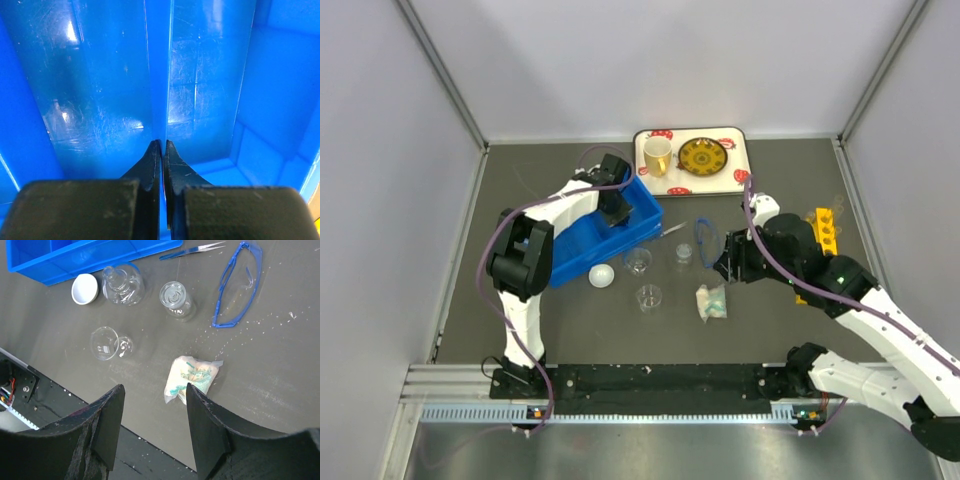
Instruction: Organize the chemistry lab equipment
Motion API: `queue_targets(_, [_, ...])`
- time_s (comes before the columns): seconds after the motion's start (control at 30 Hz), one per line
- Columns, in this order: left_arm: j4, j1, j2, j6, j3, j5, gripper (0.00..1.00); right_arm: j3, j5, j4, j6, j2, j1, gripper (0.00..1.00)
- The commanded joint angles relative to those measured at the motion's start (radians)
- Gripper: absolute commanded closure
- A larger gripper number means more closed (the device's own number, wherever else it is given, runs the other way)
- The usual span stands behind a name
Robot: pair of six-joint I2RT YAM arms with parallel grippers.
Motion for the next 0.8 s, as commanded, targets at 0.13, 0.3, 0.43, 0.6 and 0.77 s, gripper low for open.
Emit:
queue_targets(0.13, [0.105, -0.003, 0.022, 0.005, 0.114, 0.040, 1.00, 0.017, 0.023, 0.016, -0.013, 0.029, 0.012, 0.47])
queue_targets(0.3, [0.107, -0.005, 0.049, 0.008, 0.110, 0.037, 1.00, 0.015, 0.023, 0.015, -0.012, 0.023, 0.012, 0.47])
queue_targets(0.43, [0.104, -0.005, 0.058, 0.019, 0.110, 0.015, 0.88, 0.012, 0.023, 0.015, -0.010, 0.017, 0.012, 0.46])
queue_targets(0.6, [0.090, -0.005, 0.054, 0.024, 0.107, 0.014, 0.72, 0.006, 0.022, 0.015, -0.007, 0.018, 0.010, 0.46])
queue_targets(0.77, [0.079, -0.005, 0.009, 0.040, 0.059, -0.020, 0.59, 0.008, 0.016, 0.015, -0.007, 0.020, 0.012, 0.46])
